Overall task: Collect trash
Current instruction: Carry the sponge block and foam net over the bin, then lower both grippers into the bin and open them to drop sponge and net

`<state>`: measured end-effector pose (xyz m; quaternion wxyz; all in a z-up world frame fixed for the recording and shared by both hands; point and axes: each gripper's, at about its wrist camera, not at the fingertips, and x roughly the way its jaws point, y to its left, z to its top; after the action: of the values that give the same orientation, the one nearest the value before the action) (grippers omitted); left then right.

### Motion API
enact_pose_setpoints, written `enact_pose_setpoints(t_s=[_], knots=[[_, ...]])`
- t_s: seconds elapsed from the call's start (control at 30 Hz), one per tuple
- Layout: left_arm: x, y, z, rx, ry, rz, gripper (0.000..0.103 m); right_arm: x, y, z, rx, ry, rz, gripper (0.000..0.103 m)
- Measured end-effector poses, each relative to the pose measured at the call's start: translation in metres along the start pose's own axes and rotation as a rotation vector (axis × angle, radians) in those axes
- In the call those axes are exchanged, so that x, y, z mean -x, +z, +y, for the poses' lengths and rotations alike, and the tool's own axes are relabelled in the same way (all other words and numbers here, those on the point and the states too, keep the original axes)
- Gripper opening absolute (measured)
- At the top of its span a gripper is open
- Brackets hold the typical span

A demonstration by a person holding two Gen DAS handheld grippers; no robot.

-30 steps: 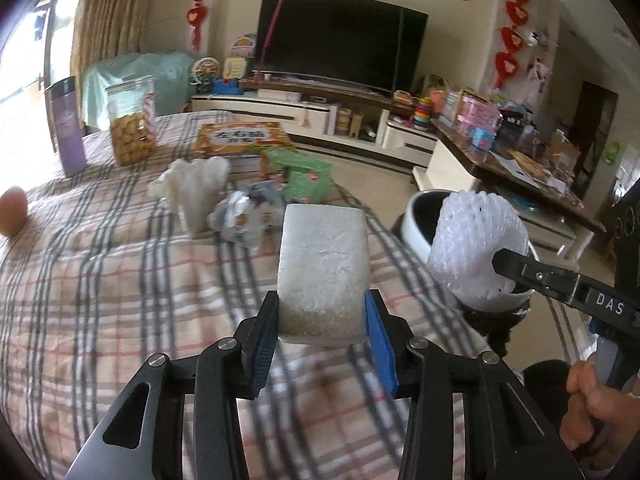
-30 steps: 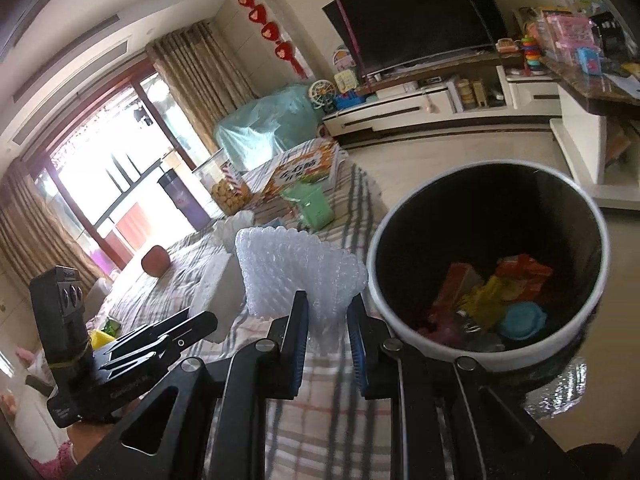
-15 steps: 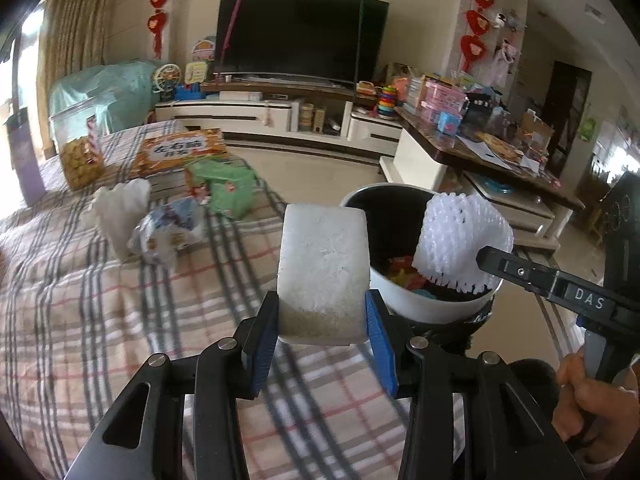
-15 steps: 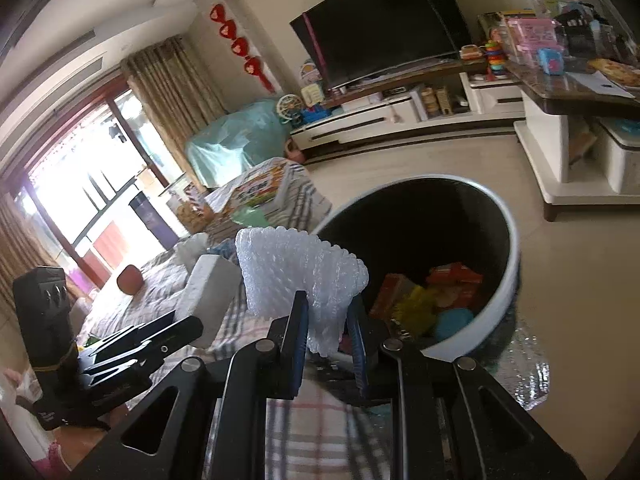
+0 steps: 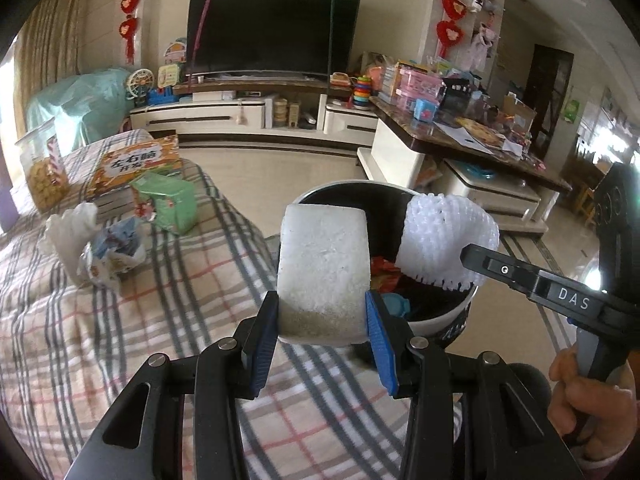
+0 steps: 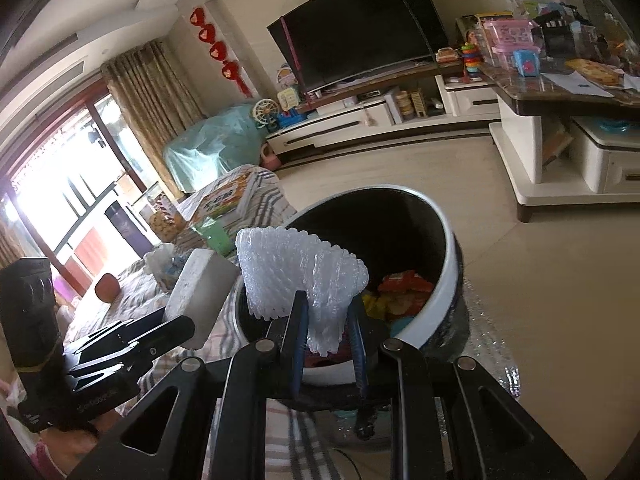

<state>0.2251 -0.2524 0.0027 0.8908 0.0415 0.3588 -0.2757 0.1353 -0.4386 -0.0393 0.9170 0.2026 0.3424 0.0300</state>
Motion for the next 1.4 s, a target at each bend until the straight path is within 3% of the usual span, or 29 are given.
enact_pose_setpoints(t_s=[0.87,1.37,1.4], knots=[[-0.05,0.031,-0.011,-0.016,-0.013,0.032,0.042,-0.029,0.022,-0.02,0.005,-0.041,0.06,0.02],[-0.063,0.041,-0.009,0.017,-0.056,0.053,0.048,-0.035,0.03,-0.016,0.018,-0.056,0.07,0.024],[-0.061,0.041,-0.01,0.014,-0.056,0.049,0.048,-0.035,0.031,-0.016,0.019,-0.059,0.07,0.03]])
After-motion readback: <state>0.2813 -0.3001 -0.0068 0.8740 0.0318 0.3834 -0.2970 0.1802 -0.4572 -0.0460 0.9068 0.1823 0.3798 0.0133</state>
